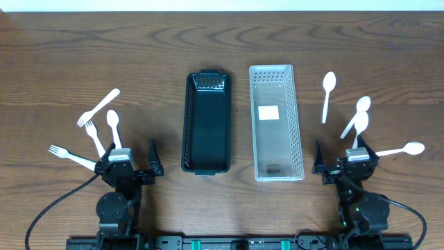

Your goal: Pack container

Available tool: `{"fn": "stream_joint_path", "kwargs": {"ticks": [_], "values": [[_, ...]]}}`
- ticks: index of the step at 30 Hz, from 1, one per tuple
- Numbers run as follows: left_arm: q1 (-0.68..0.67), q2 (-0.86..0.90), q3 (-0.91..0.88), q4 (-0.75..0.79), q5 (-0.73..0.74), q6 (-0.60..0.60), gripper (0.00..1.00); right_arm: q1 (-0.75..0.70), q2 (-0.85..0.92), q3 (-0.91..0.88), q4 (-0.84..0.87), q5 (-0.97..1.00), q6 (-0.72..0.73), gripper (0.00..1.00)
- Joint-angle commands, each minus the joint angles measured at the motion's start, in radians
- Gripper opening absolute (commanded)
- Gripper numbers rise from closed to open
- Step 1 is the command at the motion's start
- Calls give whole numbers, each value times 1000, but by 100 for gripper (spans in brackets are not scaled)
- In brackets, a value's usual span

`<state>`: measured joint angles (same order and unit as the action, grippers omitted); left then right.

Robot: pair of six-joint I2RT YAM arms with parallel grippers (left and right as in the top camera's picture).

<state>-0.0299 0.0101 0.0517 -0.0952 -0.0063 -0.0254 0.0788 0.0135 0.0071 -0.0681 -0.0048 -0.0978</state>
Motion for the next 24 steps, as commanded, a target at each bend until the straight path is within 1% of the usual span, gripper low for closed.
{"fn": "stream_joint_path", "kwargs": {"ticks": [1,10,15,24], "values": [[-5,-6,-26,-22,-1,-1,98,8,-6,-2,-3,-6,7,99],[-5,-6,-26,-23,-1,-1,98,8,-6,-2,-4,-6,9,99],[-5,-6,-26,-23,-1,-1,98,8,-6,-2,-4,-6,108,99],[-5,-6,-26,-23,-2,-1,98,8,-6,-2,-4,-6,116,99]]}}
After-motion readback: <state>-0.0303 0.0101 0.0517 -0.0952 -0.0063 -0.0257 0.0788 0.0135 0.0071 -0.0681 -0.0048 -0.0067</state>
